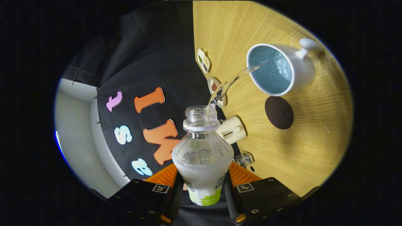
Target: Take the bottle from table, then pour the juice into the cup, finally place the bottle on the coaster
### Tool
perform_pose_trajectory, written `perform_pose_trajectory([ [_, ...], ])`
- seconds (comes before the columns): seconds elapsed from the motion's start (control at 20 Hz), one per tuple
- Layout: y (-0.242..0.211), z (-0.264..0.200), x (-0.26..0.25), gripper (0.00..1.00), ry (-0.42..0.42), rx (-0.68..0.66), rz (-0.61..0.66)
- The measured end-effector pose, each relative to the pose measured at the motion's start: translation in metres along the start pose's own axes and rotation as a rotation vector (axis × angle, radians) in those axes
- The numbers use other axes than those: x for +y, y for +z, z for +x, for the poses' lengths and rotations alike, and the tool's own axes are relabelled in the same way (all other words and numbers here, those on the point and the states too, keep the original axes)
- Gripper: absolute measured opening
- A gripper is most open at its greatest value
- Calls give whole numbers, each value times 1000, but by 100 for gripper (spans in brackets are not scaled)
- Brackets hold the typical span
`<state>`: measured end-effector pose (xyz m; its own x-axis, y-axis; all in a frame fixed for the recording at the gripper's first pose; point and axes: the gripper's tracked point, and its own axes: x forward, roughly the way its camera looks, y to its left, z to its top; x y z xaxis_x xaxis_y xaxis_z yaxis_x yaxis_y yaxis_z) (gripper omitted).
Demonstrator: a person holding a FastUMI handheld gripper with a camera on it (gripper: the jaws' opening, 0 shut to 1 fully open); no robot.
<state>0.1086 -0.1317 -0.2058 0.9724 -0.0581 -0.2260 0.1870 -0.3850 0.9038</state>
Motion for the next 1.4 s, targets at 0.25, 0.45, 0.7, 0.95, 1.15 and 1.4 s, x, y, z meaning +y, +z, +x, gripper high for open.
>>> perform_pose_trajectory([
  [0.25, 3, 0, 2, 61, -1, -4, 22],
  [0.45, 0, -2, 4, 61, -3, 3, 44],
  [0.7, 0, 0, 5, 61, -3, 3, 74],
  [0.95, 0, -2, 6, 61, -6, 10, 98],
  [1.15, 2, -1, 9, 61, -6, 8, 124],
  [1.4, 4, -1, 14, 61, 4, 11, 156],
])
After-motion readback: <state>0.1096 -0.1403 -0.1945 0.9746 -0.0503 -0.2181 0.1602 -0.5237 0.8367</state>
